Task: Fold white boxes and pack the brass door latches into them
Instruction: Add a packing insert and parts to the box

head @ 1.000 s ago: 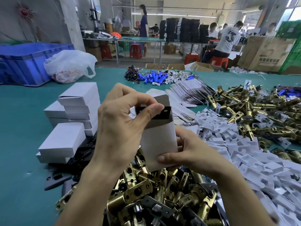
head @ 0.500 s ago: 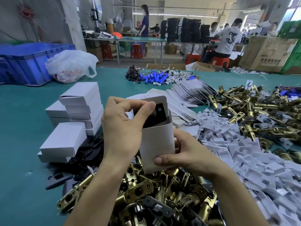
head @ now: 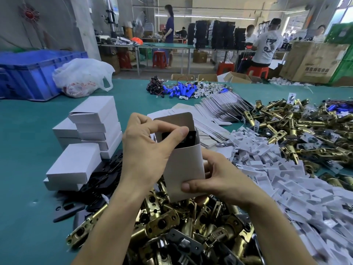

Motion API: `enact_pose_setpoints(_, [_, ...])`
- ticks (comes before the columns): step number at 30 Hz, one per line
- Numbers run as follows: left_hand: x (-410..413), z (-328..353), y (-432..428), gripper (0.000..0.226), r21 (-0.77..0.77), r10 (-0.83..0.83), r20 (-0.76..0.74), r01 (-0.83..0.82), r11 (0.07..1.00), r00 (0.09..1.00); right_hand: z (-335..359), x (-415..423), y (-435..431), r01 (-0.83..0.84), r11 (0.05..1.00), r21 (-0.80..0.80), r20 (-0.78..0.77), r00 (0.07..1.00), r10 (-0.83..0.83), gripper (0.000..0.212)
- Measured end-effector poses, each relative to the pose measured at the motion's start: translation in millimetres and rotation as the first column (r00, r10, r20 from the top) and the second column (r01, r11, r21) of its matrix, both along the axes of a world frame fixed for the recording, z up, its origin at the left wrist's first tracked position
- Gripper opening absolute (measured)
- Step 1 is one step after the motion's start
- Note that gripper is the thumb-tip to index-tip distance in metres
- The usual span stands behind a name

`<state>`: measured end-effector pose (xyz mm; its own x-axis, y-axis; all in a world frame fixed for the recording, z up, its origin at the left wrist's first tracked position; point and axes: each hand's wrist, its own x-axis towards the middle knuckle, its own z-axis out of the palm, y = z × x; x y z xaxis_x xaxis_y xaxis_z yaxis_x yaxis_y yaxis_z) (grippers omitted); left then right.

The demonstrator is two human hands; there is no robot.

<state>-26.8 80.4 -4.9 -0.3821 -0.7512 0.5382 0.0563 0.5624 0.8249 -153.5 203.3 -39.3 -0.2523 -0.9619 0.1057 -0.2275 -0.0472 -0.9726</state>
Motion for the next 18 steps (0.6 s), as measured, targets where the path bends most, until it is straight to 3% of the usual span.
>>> enact_pose_setpoints(6, [-3,-2,-4,0.011,0.162,0.008,-0.015,-0.005,0.987,1.0,-6,-1,-2,0.018,1.0,-0.01,0.037,0.999,-0.017,0.052])
enact_pose_setpoints(12, [5,4,-9,0.013,0.078,-0.123,0.068,0.118,0.99,0.99,-9,-4,-5,0.064,0.997,-0.046,0.02,0.998,-0.063,0.051])
enact_pose_setpoints(18, [11,13,-2,0.013,-0.096,-0.311,0.07,0.317,0.944,0.948,-12,-6,-7,0.13,0.976,-0.173,0.12,0.987,-0.11,0.053])
